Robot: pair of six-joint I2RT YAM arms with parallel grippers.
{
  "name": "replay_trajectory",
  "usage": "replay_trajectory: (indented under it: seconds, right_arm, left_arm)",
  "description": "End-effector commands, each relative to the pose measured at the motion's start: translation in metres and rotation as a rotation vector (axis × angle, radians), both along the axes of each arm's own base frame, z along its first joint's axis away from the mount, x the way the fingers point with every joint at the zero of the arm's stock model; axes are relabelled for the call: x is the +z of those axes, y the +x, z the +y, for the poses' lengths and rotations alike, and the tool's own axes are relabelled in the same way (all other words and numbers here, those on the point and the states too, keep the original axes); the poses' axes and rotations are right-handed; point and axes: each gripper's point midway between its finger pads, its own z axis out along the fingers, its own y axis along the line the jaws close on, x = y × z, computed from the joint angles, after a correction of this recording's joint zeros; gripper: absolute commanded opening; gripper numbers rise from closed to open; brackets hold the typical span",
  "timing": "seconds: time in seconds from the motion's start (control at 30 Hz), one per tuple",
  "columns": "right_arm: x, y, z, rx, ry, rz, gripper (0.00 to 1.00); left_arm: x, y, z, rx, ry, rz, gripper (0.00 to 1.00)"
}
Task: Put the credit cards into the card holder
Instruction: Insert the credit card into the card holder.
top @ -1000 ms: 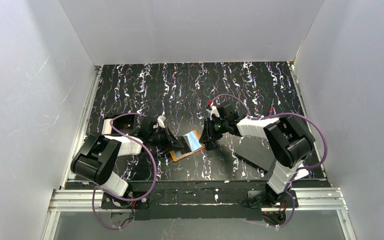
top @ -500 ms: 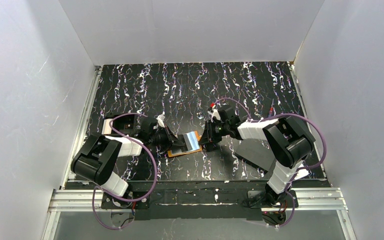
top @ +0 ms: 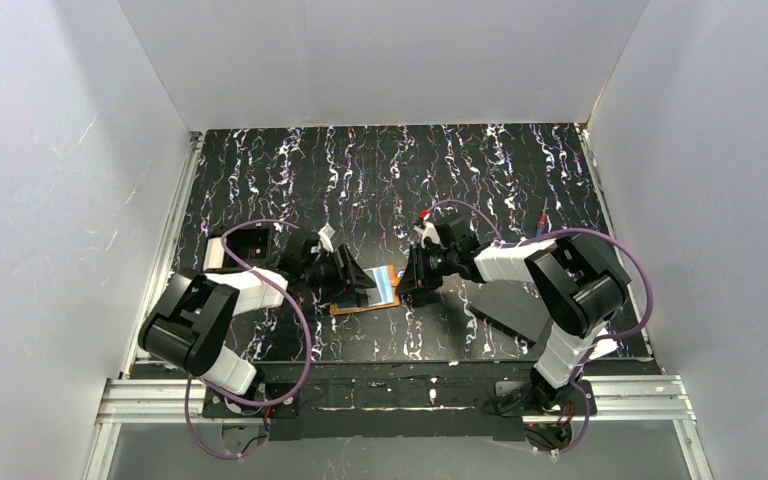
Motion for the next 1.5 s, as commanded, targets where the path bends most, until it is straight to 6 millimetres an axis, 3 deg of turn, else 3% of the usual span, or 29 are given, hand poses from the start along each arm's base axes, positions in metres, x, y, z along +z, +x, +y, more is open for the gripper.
replay_trajectory:
  seconds: [0.0, 0.33, 0.5, 0.77, 1.0, 1.23, 1.47]
  right_arm:
    - [-0.013, -0.014, -0.01, 0.023, -0.065, 0.032, 0.26]
    - [-0.011, -0.013, -0.01, 0.026, -0.068, 0.024, 0.26]
    - [-0.01, -0.013, -0.01, 0.027, -0.067, 0.022, 0.26]
    - [-0.01, -0.011, -0.008, 0.032, -0.059, 0.021, 0.29]
    - [-0.001, -0.009, -0.002, 0.048, -0.038, 0.004, 0.38]
    - [-0.003, -0.011, 0.003, 0.063, -0.035, 0.011, 0.38]
    - [-0.005, -0.012, 0.005, 0.071, -0.04, 0.016, 0.38]
  left_arm:
    - [-0.006, -0.01, 0.019, -0.024, 0.162, 0.05, 0.59]
    - [-0.002, -0.005, 0.024, -0.042, 0.29, 0.079, 0.68]
    - [0.015, -0.005, 0.02, -0.067, 0.324, 0.035, 0.73]
    - [0.041, -0.002, 0.034, -0.045, 0.403, 0.019, 0.81]
    - [0.035, -0.002, 0.04, -0.066, 0.46, 0.039, 0.81]
    - [0.014, -0.002, 0.033, -0.101, 0.445, 0.067, 0.8]
    - [0.007, 0.005, 0.023, -0.116, 0.418, 0.048, 0.74]
